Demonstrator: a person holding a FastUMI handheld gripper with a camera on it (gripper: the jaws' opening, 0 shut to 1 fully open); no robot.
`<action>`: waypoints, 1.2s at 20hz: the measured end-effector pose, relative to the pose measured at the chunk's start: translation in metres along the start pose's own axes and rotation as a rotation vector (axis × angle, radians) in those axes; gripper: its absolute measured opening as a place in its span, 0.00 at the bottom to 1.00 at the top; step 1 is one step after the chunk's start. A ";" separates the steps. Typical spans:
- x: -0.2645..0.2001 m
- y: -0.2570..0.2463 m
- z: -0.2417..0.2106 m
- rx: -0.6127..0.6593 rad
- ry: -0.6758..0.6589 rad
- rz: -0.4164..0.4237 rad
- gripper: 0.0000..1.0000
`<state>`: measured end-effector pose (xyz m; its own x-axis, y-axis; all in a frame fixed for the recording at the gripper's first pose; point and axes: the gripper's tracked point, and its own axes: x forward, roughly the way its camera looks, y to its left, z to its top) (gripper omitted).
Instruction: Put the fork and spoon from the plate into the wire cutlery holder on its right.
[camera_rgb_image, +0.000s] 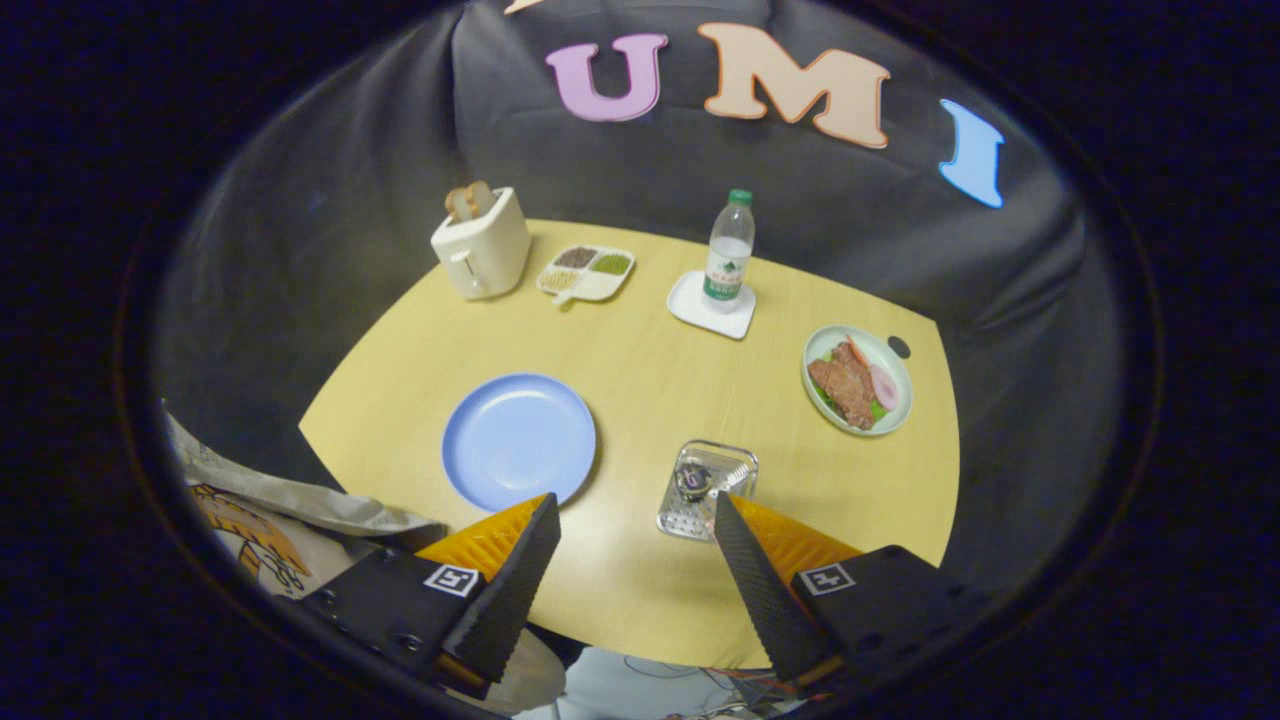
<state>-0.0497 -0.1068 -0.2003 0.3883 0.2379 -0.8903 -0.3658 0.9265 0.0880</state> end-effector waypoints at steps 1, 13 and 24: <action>-0.001 0.007 0.001 0.024 -0.037 -0.007 0.99; -0.048 0.062 0.047 0.193 -0.545 -0.176 0.99; -0.068 0.062 0.053 0.202 -0.725 -0.308 0.99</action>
<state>-0.0540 -0.0506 -0.1110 0.9231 0.0290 -0.3834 -0.0204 0.9994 0.0265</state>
